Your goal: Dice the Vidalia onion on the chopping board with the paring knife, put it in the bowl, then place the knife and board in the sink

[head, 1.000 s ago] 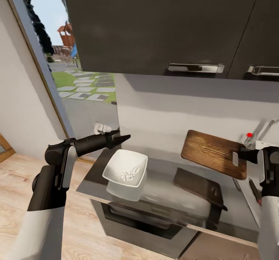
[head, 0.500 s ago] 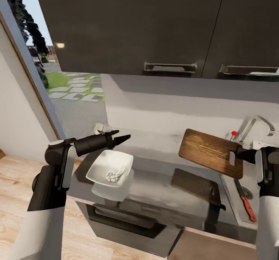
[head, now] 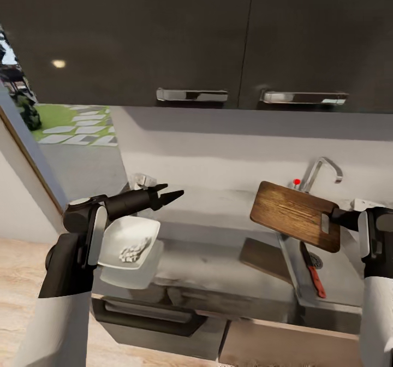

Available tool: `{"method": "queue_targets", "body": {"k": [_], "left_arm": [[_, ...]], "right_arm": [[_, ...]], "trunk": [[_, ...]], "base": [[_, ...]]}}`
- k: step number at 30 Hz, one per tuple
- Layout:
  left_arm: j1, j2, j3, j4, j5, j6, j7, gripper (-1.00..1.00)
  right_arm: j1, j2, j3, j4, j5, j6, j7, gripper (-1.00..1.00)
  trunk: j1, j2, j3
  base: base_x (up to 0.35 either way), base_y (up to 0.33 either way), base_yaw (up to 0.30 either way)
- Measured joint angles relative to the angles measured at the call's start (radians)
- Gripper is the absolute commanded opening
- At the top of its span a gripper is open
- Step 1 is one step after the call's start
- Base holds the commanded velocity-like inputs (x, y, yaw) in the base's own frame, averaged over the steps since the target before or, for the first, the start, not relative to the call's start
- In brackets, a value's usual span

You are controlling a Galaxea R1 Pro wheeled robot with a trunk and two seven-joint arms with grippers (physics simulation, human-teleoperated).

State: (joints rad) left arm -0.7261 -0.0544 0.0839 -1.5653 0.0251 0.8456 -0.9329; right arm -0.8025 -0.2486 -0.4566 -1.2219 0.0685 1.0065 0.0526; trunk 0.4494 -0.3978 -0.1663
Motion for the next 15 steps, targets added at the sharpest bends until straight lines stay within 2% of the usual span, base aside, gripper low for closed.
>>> {"method": "queue_targets", "body": {"k": [4, 6, 8, 9, 10, 11, 13, 15], "left_arm": [[0.0, 0.0, 0.0, 0.0, 0.0, 0.0, 0.0, 1.0], [0.0, 0.0, 0.0, 0.0, 0.0, 0.0, 0.0, 1.0], [0.0, 0.0, 0.0, 0.001, 0.0, 0.0, 0.001, 1.0], [0.0, 0.0, 0.0, 0.0, 0.001, 0.0, 0.001, 1.0], [0.0, 0.0, 0.0, 0.0, 0.0, 0.0, 0.001, 1.0], [0.0, 0.0, 0.0, 0.0, 0.0, 0.0, 0.001, 1.0], [0.0, 0.0, 0.0, 0.0, 0.0, 0.0, 0.001, 1.0], [0.0, 0.0, 0.0, 0.0, 0.0, 0.0, 0.001, 1.0]], "right_arm": [[0.0, 0.001, 0.0, 0.0, 0.001, 0.0, 0.0, -1.0], [0.0, 0.006, 0.001, 0.0, 0.005, 0.0, 0.0, -1.0], [0.0, 0.019, 0.002, 0.0, -0.006, 0.0, 0.0, -1.0], [0.0, 0.044, 0.003, 0.002, 0.009, 0.0, -0.004, -1.0], [0.0, 0.051, 0.003, 0.002, -0.021, 0.0, -0.012, -1.0], [0.0, 0.053, 0.003, 0.004, -0.011, 0.0, -0.018, -1.0], [0.0, 0.065, 0.002, 0.024, 0.012, -0.001, -0.072, -1.0], [0.0, 0.073, 0.003, 0.051, -0.002, -0.003, -0.139, -1.0]], "trunk": [[0.0, 0.0, 0.0], [0.0, 0.0, 0.0], [0.0, 0.0, 0.0], [-0.002, 0.0, 0.0], [0.0, 0.0, 0.0], [0.0, 0.0, 0.0], [0.0, 0.0, 0.0], [0.0, 0.0, 0.0]], "base": [[0.0, 0.0, -0.285], [0.0, 0.0, -0.127], [0.082, -0.013, -0.037], [0.215, -0.072, -0.007], [0.234, -0.092, -0.005], [0.269, -0.139, -0.003], [0.279, -0.165, -0.001], [0.26, -0.179, -0.001]]}}
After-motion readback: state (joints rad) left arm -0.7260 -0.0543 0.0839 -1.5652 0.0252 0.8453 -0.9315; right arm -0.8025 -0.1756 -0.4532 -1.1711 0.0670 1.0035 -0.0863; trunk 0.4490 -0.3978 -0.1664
